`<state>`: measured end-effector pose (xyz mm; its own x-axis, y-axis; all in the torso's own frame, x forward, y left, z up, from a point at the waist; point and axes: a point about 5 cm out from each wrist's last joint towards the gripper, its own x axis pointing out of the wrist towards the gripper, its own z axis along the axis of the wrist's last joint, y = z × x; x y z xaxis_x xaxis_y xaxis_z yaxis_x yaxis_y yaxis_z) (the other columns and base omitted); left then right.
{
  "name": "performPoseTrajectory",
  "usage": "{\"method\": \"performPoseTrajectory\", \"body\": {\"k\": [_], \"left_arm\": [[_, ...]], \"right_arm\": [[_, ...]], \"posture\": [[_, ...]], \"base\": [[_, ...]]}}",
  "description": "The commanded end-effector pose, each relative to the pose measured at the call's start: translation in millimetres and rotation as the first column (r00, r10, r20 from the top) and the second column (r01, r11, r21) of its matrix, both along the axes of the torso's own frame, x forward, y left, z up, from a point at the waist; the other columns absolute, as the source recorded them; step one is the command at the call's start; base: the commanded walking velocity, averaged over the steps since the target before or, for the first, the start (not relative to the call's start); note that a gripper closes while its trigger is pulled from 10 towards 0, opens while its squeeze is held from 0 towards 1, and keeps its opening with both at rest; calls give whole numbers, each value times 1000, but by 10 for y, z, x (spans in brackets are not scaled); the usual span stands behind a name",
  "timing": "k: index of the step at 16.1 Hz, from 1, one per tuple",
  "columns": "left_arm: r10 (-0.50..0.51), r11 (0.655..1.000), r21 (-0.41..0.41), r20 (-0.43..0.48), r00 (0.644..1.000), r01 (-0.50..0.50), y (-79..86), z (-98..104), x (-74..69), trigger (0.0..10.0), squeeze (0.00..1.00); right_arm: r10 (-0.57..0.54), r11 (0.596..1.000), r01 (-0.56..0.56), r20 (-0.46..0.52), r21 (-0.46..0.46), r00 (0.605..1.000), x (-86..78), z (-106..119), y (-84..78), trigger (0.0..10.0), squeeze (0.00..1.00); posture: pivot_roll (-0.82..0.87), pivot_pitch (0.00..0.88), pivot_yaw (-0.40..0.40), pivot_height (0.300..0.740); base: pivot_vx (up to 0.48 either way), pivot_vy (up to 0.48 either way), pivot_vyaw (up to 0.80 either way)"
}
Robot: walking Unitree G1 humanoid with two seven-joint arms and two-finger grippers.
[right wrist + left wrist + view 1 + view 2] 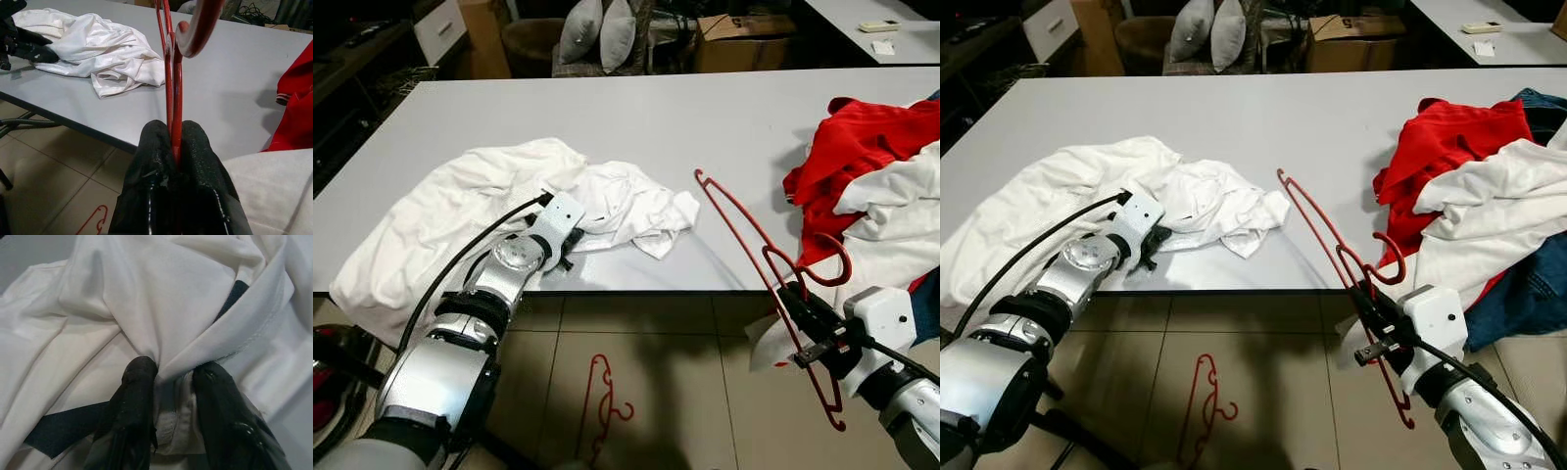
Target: Hang hanger
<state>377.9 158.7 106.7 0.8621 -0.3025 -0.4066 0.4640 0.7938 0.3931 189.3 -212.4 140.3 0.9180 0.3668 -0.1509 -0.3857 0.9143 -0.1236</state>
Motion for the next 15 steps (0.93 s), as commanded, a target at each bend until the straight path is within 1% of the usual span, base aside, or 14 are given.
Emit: {"method": "performPoseTrajectory", "body": {"k": [1,5,7,8,10,11,12,13,14,15], "left_arm": [[12,1000,7,5,1000,-12,37,24,15,0,0],[2,1000,-31,26,1000,-1,33,86,38,0,0],[-10,997,-76,46,999,13,43,151,55,0,0],[-25,994,-103,68,997,32,56,227,76,0,0],[-30,987,-151,127,991,49,107,444,141,0,0],[-17,980,-193,165,986,49,132,587,183,0,0],[5,963,-265,209,978,52,146,773,234,0,0],[10,939,-335,247,969,75,141,947,271,0,0],[1,897,-424,295,956,129,116,1169,301,0,0],[0,877,-456,312,950,150,111,1249,308,0,0]], "right_arm": [[4,1000,-4,8,5,1000,-14,49,15,10000,0],[2,1000,-3,-4,-8,1000,-16,15,-23,10000,0],[17,1000,-17,1,-11,1000,28,20,-15,10000,0],[12,1000,-12,10,-12,1000,52,26,-19,10000,0],[-11,1000,12,25,-15,1000,88,26,-34,10000,0],[-26,1000,26,30,-13,999,109,23,-41,10000,0],[-37,999,37,38,-10,999,133,22,-44,10000,0],[-40,999,40,43,-6,998,152,23,-42,10000,0],[-39,999,39,49,-4,998,167,24,-33,10000,0],[-39,999,39,50,-3,998,171,23,-29,10000,0]], "posture": [[-85,41,112,740],[-71,30,85,740],[-62,23,73,740],[-60,21,71,740],[-44,15,64,740],[-44,15,64,740],[-35,9,63,740],[-35,9,63,740],[-27,3,59,740],[-25,0,58,740]], "base": [[0,0,0],[0,0,0],[0,0,0],[0,0,0],[0,0,0],[0,0,0],[0,0,0],[0,0,0],[0,0,0],[0,0,0]]}}
